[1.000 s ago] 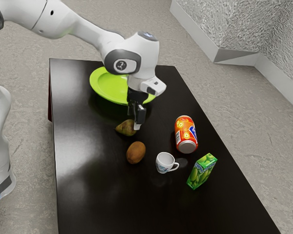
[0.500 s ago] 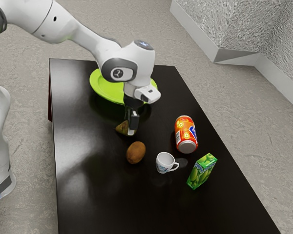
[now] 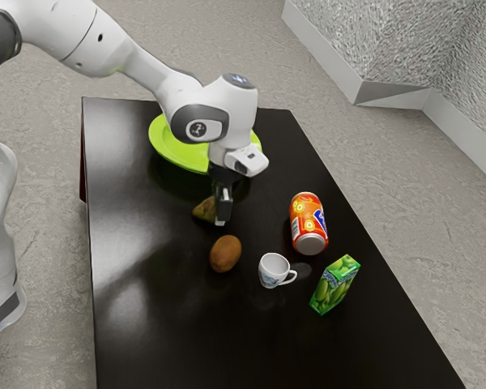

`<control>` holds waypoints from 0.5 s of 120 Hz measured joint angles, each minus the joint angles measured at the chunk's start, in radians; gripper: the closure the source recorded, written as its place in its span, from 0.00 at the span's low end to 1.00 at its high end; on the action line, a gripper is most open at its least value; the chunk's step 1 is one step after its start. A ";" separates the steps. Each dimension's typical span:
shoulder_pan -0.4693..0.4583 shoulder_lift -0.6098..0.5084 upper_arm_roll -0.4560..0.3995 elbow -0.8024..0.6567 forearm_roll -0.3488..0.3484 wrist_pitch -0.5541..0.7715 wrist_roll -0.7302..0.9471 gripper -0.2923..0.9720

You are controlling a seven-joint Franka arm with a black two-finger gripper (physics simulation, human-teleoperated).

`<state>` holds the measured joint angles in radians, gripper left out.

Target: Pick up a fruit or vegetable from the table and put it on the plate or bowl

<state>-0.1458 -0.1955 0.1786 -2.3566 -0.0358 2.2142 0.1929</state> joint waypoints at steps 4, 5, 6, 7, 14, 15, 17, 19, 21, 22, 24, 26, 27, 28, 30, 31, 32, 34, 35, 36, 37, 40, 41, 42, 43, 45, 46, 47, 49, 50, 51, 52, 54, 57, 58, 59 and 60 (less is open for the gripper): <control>0.001 0.000 0.000 0.000 0.001 0.004 -0.004 0.48; 0.001 0.000 0.000 0.000 0.002 0.005 -0.005 0.49; 0.001 0.000 0.000 0.000 0.002 0.006 -0.006 0.49; 0.001 0.000 0.001 0.001 0.002 0.007 -0.007 0.49; 0.001 0.000 0.001 0.002 0.006 0.012 -0.015 0.50; 0.000 0.000 0.001 0.002 0.006 0.013 -0.016 0.50; -0.001 -0.001 0.001 0.005 0.008 0.014 -0.018 0.50; -0.003 -0.002 0.001 0.008 0.010 0.015 -0.020 0.51; -0.005 -0.004 0.000 0.014 0.012 0.016 -0.022 0.51; -0.005 -0.005 0.000 0.017 0.013 0.016 -0.023 0.51; -0.007 -0.006 0.000 0.028 0.016 0.017 -0.025 0.52; -0.009 -0.008 -0.001 0.046 0.018 0.016 -0.027 0.53; -0.009 -0.008 -0.001 0.055 0.020 0.016 -0.028 0.53; -0.010 -0.009 -0.001 0.063 0.022 0.016 -0.029 0.53; -0.011 -0.010 -0.001 0.078 0.029 0.016 -0.031 0.53; -0.011 -0.011 -0.002 0.085 0.032 0.016 -0.031 0.53; -0.011 -0.012 -0.002 0.093 0.036 0.015 -0.032 0.53; -0.011 -0.014 -0.002 0.111 0.044 0.013 -0.034 0.53; -0.011 -0.015 -0.002 0.122 0.049 0.012 -0.035 0.53; -0.011 -0.016 -0.002 0.131 0.053 0.010 -0.035 0.53; -0.010 -0.016 -0.002 0.141 0.058 0.008 -0.036 0.53; -0.008 -0.018 -0.002 0.171 0.072 0.000 -0.038 0.53; -0.007 -0.019 -0.001 0.183 0.077 -0.004 -0.039 0.53; -0.005 -0.019 -0.001 0.194 0.081 -0.008 -0.040 0.53; -0.003 -0.020 -0.001 0.206 0.085 -0.012 -0.040 0.53; 0.003 -0.021 0.000 0.225 0.092 -0.022 -0.042 0.52; 0.006 -0.021 0.000 0.234 0.096 -0.026 -0.042 0.52; 0.008 -0.022 0.000 0.242 0.099 -0.031 -0.043 0.52; 0.012 -0.029 0.000 0.255 0.104 -0.041 -0.044 0.53; 0.014 -0.034 0.001 0.260 0.106 -0.045 -0.045 0.53; 0.017 -0.040 0.001 0.264 0.109 -0.050 -0.045 0.53; 0.021 -0.046 0.001 0.267 0.111 -0.054 -0.046 0.52; 0.030 -0.062 0.001 0.271 0.115 -0.062 -0.047 0.53; 0.045 -0.084 0.002 0.275 0.122 -0.075 -0.048 0.52; 0.052 -0.090 0.002 0.275 0.124 -0.080 -0.049 0.52; 0.060 -0.096 0.002 0.276 0.126 -0.084 -0.049 0.52; 0.067 -0.101 0.002 0.276 0.128 -0.088 -0.049 0.52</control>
<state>-0.0792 -0.2969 0.1805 -2.0809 0.0919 2.1259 0.1435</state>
